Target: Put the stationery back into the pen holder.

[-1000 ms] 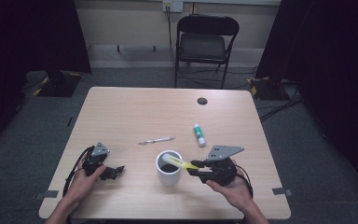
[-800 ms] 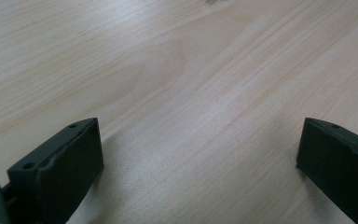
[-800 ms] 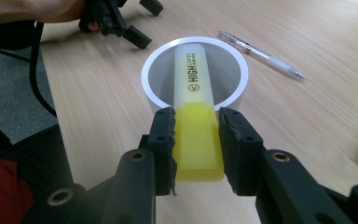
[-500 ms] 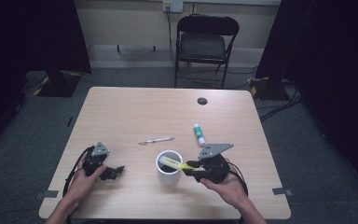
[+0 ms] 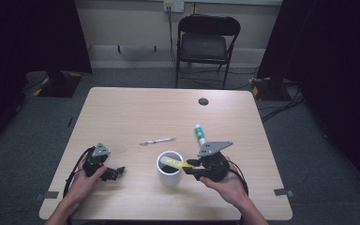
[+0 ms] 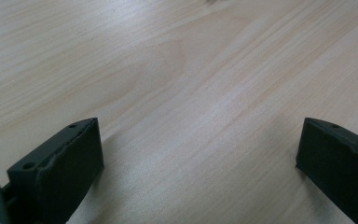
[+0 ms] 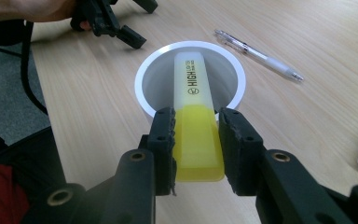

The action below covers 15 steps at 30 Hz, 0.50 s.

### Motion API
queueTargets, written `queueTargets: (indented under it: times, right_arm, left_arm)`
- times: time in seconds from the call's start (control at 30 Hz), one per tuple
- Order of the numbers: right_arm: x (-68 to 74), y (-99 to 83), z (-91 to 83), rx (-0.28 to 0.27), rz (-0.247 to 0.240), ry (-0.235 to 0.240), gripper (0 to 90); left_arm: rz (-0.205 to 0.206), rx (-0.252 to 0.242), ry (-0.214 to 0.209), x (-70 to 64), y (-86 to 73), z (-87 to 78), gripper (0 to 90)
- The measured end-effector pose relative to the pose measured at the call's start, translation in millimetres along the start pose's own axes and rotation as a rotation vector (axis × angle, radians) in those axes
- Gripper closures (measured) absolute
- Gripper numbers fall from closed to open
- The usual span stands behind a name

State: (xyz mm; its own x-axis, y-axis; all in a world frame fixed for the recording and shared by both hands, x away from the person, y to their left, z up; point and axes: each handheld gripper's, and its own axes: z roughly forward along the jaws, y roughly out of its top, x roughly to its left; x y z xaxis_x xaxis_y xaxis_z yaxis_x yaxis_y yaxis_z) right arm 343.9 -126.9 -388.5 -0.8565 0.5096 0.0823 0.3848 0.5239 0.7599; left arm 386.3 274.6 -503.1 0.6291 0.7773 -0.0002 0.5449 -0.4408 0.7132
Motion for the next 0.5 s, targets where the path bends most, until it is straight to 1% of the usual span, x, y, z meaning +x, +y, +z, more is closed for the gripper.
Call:
queueTargets:
  times: [0.07,0.27,0.37,0.5]
  right_arm:
    - [-1.1,1.3,1.9,0.000,0.001,0.007,67.2]
    - [-2.5,5.2,2.1,0.005,0.009,0.002,67.2]
    - [-3.9,8.4,0.5,-0.007,0.014,0.004,67.2]
    - [-4.8,12.6,3.5,-0.016,0.010,0.010,67.2]
  left_arm:
    - [0.000,0.000,0.000,0.0,0.0,0.0,0.0]
    - [0.000,0.000,0.000,0.0,0.0,0.0,0.0]
    - [0.000,0.000,0.000,0.0,0.0,0.0,0.0]
    - [0.000,0.000,0.000,0.0,0.0,0.0,0.0]
